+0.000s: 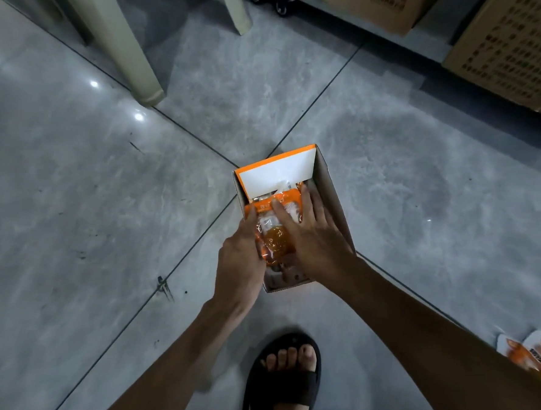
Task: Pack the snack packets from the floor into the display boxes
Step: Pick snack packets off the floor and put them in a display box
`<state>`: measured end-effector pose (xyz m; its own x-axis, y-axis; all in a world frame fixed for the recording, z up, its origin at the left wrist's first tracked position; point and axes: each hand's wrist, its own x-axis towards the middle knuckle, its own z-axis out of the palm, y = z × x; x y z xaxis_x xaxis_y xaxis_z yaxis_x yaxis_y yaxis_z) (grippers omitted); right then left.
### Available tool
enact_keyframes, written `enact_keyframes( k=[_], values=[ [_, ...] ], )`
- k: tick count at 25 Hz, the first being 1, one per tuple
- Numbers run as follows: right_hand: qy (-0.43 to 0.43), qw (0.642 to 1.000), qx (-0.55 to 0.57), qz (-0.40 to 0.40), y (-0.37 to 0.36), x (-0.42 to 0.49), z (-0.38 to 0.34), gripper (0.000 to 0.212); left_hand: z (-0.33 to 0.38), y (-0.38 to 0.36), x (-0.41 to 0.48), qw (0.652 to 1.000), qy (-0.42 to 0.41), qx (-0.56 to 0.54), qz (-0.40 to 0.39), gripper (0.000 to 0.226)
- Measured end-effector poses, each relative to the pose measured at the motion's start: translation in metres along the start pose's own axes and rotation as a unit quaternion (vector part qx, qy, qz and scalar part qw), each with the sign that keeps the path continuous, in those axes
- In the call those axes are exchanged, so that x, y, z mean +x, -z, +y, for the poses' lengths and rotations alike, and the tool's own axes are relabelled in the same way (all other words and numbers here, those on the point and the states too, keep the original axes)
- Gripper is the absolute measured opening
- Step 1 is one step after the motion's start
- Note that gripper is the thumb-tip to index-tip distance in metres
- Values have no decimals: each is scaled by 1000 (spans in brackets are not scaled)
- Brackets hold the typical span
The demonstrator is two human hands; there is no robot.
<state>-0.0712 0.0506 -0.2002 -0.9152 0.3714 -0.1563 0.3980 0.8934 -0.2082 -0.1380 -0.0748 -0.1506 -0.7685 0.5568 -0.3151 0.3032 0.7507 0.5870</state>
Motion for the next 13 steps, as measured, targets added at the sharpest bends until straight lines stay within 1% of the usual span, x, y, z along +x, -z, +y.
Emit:
enact_keyframes(
  k=[3, 5, 7, 11, 13],
  values=[
    [9, 999, 2, -35, 3, 1, -2, 99, 5, 4, -2, 1000, 3, -5, -9, 59],
    [5, 999, 9, -33, 6, 0, -1, 101, 7, 3, -2, 1000, 3, -3, -6, 57],
    [-3, 999, 30, -22, 5, -1, 0, 105, 8, 1, -2, 1000, 14, 22, -4, 57],
    [-25, 995, 81, -59, -3, -18, 5, 107, 12, -7, -13, 999, -17, 49, -17, 59],
    [-36, 995, 66, -65, -4, -23, 3, 109, 12, -11, -14, 998, -20, 56, -26, 56]
  ],
)
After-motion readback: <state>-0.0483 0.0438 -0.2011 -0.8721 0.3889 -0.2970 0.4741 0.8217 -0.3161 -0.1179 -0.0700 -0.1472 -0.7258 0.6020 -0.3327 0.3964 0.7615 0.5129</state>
